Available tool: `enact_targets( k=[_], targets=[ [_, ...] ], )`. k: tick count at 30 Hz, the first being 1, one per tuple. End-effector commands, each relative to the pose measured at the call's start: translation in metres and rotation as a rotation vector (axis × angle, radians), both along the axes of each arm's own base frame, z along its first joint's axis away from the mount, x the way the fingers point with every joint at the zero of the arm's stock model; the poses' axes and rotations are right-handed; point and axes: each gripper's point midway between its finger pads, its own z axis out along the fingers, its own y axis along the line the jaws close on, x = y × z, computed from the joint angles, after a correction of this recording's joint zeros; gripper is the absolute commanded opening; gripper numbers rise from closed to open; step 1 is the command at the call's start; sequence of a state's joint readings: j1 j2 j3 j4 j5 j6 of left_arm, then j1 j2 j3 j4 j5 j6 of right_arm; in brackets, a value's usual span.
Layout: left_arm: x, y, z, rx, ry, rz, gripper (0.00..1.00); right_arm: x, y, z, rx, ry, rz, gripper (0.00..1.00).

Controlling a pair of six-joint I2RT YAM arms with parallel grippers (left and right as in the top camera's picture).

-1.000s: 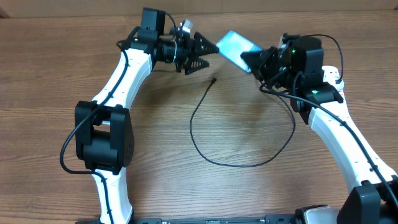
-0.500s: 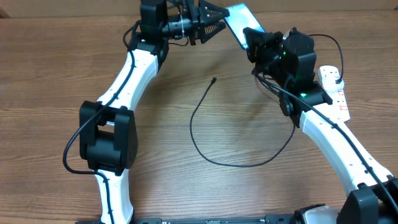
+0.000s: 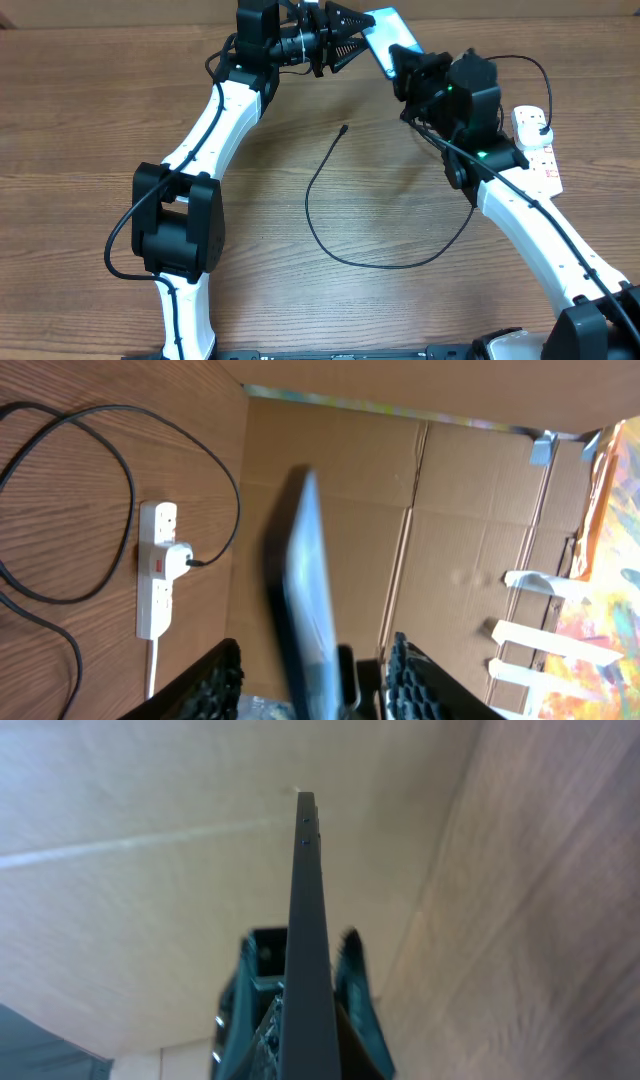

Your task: Plug charger to phone and switch on socket

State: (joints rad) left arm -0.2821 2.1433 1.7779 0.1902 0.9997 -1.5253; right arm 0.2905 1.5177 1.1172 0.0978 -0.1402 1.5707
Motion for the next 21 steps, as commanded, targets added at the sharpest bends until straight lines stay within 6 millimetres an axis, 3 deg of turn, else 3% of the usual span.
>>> enact_targets(
  k=[1, 10, 21],
  targets=[
    [-0.003, -0.003, 0.016, -0.014, -0.005, 0.01, 0.45, -0.008, 0.012, 0.021, 0.012, -0.042, 0.024, 0.04],
    [-0.004, -0.009, 0.016, -0.017, 0.015, 0.016, 0.3, -0.013, 0.02, 0.016, 0.025, -0.009, 0.037, 0.04],
    [-0.006, -0.018, 0.015, -0.023, 0.045, 0.023, 0.23, -0.013, 0.021, 0.016, 0.051, 0.005, 0.035, 0.04]
  ],
)
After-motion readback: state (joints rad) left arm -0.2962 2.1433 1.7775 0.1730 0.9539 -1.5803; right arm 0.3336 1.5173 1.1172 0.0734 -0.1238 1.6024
